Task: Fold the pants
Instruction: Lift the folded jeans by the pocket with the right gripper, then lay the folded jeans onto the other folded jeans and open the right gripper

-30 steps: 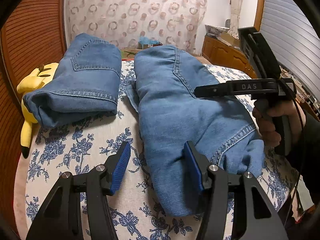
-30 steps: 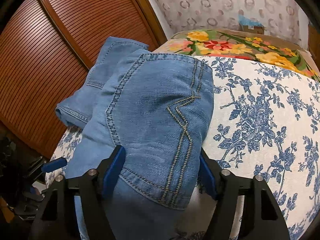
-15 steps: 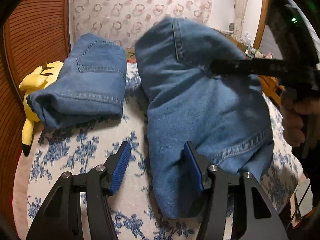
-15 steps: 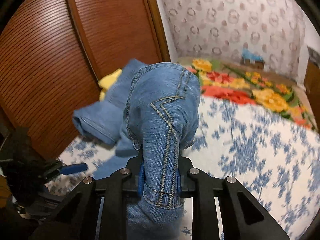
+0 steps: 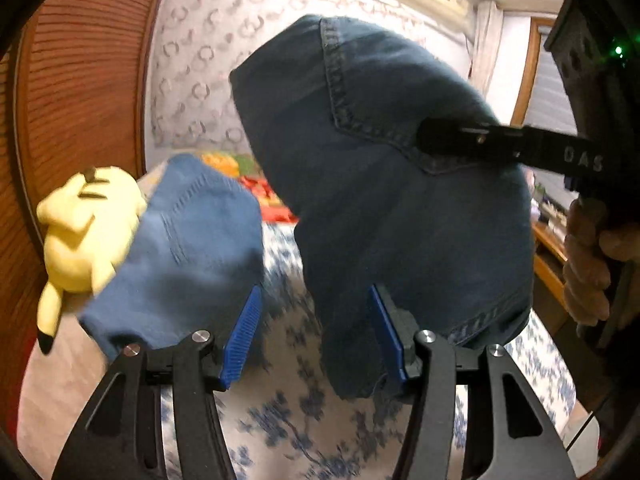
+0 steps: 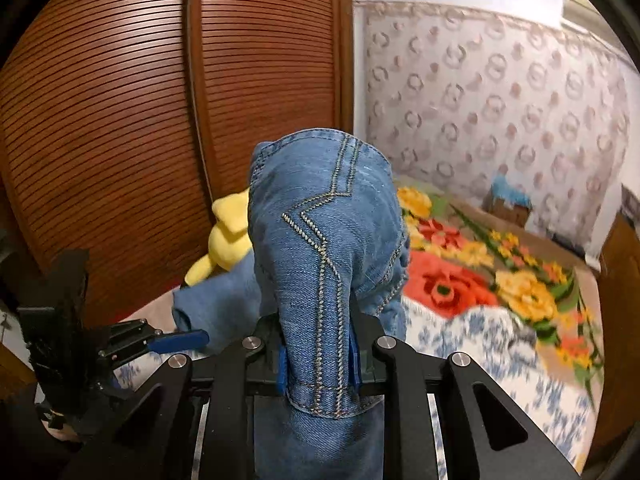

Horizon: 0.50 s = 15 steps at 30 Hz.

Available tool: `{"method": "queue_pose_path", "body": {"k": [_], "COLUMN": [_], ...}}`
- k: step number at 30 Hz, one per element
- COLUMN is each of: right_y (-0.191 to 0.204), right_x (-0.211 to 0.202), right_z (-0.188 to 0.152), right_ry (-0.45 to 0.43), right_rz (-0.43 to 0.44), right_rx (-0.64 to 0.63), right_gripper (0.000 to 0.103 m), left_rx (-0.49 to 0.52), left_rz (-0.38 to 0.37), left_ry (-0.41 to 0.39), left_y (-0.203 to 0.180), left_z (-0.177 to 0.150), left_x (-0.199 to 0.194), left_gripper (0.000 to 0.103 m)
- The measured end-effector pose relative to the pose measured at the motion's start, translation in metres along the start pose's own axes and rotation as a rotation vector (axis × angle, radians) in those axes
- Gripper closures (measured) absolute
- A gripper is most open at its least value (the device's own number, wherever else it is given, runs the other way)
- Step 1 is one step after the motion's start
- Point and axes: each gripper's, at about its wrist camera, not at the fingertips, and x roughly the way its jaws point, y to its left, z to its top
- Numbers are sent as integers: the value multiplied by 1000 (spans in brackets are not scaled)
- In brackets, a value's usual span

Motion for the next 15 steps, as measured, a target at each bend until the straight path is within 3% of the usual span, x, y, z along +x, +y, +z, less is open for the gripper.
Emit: {"method": "queue_pose_path", "body": {"k": [8,12,15], "right_y": [32,45,34], "right_x": [26,45,66], "right_z": [63,86,85], "right_ry": [-45,-82,-104], "right_rz": [116,222,320], "right_rx": [-63,-37,68], "right_gripper": [81,81,81], "left_rx": [-29,0,13], "left_rz": [82,172,232], "left_ry": [-153,-194,-191], "left_y": [46,64,77], "left_z": [50,66,70], "left_x": [-56,-81,-86], "left_gripper": [47,46,46]}}
